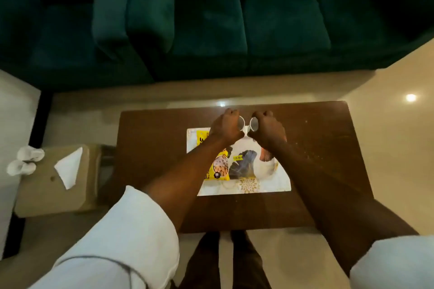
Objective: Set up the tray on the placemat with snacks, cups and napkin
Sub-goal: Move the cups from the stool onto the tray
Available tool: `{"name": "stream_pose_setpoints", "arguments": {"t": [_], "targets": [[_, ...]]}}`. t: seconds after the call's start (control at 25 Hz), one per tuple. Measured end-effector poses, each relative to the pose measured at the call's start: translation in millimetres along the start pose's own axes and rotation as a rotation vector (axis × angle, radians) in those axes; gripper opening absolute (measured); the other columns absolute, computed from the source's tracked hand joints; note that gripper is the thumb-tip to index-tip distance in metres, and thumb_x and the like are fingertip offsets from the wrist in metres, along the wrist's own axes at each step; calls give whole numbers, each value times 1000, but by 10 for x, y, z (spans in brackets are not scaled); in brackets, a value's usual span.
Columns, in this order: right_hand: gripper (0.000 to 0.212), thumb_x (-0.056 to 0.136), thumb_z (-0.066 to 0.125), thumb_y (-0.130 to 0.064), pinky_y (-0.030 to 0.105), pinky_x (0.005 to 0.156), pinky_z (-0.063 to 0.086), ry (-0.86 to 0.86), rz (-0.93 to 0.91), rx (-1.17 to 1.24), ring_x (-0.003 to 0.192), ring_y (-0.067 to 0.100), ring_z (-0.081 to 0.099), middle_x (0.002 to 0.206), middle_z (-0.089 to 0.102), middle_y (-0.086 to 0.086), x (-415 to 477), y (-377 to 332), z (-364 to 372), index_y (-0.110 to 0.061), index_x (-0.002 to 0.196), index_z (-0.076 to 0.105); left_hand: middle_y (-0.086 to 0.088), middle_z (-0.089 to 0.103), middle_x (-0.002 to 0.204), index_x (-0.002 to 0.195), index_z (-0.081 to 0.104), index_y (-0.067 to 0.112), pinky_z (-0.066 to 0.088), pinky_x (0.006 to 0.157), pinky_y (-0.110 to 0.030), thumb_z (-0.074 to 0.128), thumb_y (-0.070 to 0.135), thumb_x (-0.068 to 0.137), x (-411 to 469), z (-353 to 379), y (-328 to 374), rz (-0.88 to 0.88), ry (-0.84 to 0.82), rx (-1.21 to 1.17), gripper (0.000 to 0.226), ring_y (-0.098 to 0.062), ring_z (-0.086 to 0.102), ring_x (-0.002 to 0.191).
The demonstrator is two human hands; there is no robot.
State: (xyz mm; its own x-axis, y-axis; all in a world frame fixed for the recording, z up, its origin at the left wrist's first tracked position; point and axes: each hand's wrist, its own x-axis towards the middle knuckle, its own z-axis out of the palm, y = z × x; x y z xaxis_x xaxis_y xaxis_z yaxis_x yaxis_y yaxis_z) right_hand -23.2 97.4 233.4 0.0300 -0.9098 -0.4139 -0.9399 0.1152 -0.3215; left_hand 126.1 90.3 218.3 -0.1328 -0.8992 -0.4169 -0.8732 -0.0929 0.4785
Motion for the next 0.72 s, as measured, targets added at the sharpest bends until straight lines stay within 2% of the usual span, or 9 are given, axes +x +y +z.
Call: {"name": "stream_pose_setpoints", "arguments": {"t": [0.12, 0.36, 0.56, 0.72], "targets": [[53, 84, 80, -28, 45, 79, 57, -89, 6, -37, 105, 44, 66, 132, 50, 16, 250, 288, 690, -18, 130, 55, -9, 55, 136, 130, 54, 13, 56, 89, -45, 78, 27, 79, 231, 709, -319, -10, -53, 1, 58, -36, 63, 119], [60, 84, 82, -28, 45, 80, 58, -89, -46, -104, 106, 43, 66, 129, 53, 14, 628, 603, 1365, -20, 135, 53, -8, 54, 137, 138, 53, 15, 56, 92, -45, 79, 30, 82, 550, 1475, -718, -41, -32, -12, 64, -33, 62, 121], [59, 87, 78, -21, 47, 85, 61, -120, -85, -99, 117, 40, 62, 137, 51, 15, 654, 609, 1583, -18, 141, 53, -7, 54, 143, 146, 50, 18, 57, 93, -47, 77, 33, 87, 505, 1750, -825, -78, -4, -22, 67, -31, 60, 127], [59, 88, 78, -22, 47, 91, 59, -98, -90, -109, 122, 39, 61, 139, 52, 15, 688, 659, 1570, -18, 142, 53, -7, 53, 142, 147, 48, 17, 57, 93, -46, 77, 30, 88, 571, 1768, -780, -82, 14, 6, 67, -30, 58, 128]]}}
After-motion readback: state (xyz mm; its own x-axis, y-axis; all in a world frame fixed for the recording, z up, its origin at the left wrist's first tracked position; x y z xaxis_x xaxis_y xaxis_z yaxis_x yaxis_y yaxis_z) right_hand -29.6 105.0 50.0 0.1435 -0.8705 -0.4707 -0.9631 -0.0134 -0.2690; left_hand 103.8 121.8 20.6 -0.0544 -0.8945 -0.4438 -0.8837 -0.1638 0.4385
